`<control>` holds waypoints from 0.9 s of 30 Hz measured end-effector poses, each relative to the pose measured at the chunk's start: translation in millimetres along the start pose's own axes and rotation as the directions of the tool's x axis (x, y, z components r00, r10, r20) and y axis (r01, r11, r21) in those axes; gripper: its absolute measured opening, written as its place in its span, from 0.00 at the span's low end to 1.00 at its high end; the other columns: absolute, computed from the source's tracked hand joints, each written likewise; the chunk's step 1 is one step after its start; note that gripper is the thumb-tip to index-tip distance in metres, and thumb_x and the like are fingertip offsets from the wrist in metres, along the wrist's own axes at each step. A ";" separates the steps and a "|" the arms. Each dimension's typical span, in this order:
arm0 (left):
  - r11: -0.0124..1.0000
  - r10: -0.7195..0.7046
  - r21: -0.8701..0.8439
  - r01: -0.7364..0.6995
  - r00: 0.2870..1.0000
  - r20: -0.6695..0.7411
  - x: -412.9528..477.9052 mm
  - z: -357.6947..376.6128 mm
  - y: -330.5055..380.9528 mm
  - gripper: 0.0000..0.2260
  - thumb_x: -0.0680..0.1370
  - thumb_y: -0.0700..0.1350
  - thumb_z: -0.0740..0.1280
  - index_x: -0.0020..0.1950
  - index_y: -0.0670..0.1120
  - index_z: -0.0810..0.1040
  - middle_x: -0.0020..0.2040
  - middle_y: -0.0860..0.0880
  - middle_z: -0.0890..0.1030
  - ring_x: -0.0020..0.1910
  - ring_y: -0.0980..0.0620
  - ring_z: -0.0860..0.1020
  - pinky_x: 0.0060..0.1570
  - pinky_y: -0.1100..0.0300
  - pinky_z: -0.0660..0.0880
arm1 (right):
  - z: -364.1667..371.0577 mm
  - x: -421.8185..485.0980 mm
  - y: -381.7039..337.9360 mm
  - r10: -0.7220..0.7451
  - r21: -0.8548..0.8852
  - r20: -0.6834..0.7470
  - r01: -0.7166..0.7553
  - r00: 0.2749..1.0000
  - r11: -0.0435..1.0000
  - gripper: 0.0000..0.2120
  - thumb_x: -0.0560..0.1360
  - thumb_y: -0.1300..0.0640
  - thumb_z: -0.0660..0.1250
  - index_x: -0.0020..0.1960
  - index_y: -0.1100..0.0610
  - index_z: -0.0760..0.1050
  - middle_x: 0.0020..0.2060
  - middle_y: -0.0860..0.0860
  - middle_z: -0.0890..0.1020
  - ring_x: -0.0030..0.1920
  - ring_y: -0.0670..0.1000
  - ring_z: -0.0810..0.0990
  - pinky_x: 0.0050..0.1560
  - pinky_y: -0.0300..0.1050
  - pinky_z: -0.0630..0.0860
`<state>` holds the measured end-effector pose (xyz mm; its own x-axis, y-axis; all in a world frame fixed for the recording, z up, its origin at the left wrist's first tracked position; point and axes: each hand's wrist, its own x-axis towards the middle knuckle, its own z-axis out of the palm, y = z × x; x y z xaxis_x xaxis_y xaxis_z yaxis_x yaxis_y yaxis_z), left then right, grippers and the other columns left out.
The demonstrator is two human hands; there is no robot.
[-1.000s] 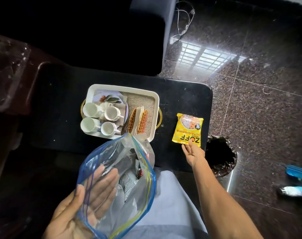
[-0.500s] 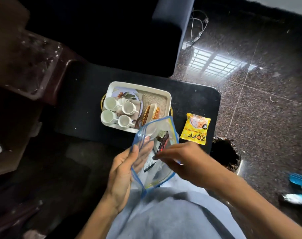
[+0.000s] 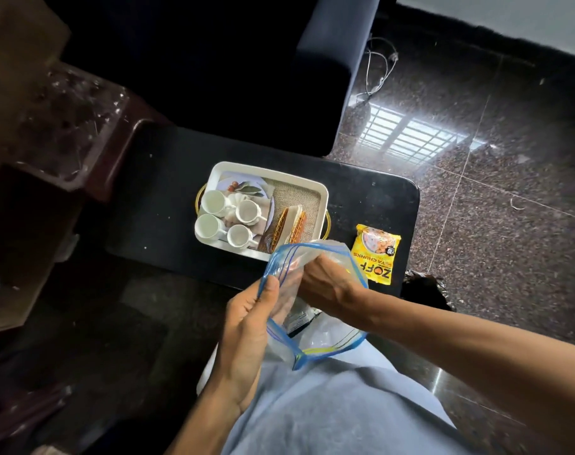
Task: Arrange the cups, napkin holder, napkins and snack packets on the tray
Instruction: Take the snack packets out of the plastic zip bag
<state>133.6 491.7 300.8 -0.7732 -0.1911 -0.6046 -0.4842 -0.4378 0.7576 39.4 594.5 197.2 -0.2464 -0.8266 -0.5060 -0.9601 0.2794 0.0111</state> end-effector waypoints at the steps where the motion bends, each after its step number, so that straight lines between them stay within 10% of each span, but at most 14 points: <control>1: 1.000 0.009 0.010 -0.009 1.000 -0.008 0.7 -0.1 -0.6 0.16 0.79 0.51 0.61 0.60 0.47 0.84 0.60 0.47 0.86 0.63 0.53 0.82 0.62 0.67 0.75 | -9.3 -5.7 0.9 0.002 0.044 -0.016 -0.002 1.000 0.999 0.12 0.80 0.64 0.58 0.53 0.57 0.80 0.52 0.52 0.84 0.52 0.56 0.83 0.50 0.48 0.78; 10: 0.994 -0.010 -0.110 0.008 1.000 -0.022 10.2 -16.8 1.3 0.18 0.81 0.50 0.59 0.61 0.45 0.83 0.63 0.45 0.84 0.65 0.51 0.81 0.60 0.65 0.78 | -90.1 -81.7 -2.1 0.115 0.324 -0.290 -0.015 0.950 0.946 0.15 0.78 0.63 0.53 0.59 0.60 0.74 0.51 0.55 0.82 0.51 0.61 0.81 0.49 0.54 0.76; 15: 0.997 -0.006 -0.076 0.004 1.000 -0.026 15.2 -26.5 7.7 0.19 0.80 0.50 0.60 0.65 0.43 0.79 0.63 0.44 0.84 0.66 0.49 0.80 0.66 0.60 0.75 | -105.2 -114.0 -6.7 0.308 0.531 -0.535 0.029 0.787 0.847 0.25 0.80 0.65 0.46 0.58 0.59 0.82 0.54 0.51 0.86 0.53 0.53 0.85 0.50 0.48 0.80; 19: 0.999 -0.035 -0.035 0.034 0.999 -0.038 15.9 -28.4 7.6 0.20 0.80 0.51 0.60 0.65 0.42 0.80 0.63 0.43 0.84 0.67 0.46 0.80 0.69 0.52 0.75 | -110.8 -129.2 -3.9 0.381 0.620 -0.621 0.131 0.685 0.774 0.17 0.74 0.69 0.65 0.60 0.61 0.82 0.56 0.51 0.85 0.49 0.55 0.84 0.50 0.50 0.79; 22: 0.995 -0.070 -0.082 0.064 0.995 -0.077 17.1 -34.7 4.4 0.17 0.82 0.48 0.59 0.62 0.43 0.83 0.61 0.42 0.85 0.64 0.45 0.81 0.70 0.46 0.73 | -115.5 -148.2 5.3 0.656 0.806 -0.559 0.145 0.507 0.574 0.16 0.73 0.66 0.72 0.59 0.54 0.82 0.51 0.43 0.84 0.47 0.43 0.82 0.51 0.35 0.76; 27: 0.988 -0.109 -0.119 0.103 0.993 -0.050 15.0 -43.0 1.6 0.18 0.80 0.51 0.60 0.61 0.45 0.84 0.63 0.40 0.84 0.65 0.46 0.81 0.64 0.55 0.77 | -100.1 -157.6 34.3 0.966 0.873 -0.019 0.476 0.257 -0.109 0.10 0.79 0.58 0.69 0.59 0.51 0.81 0.48 0.45 0.86 0.45 0.43 0.84 0.45 0.41 0.83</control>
<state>138.9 450.3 282.3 -0.6941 -0.1863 -0.6953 -0.5086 -0.5566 0.6569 32.2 685.4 363.7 -0.9936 0.0480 -0.1027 0.1030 0.0023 -0.9947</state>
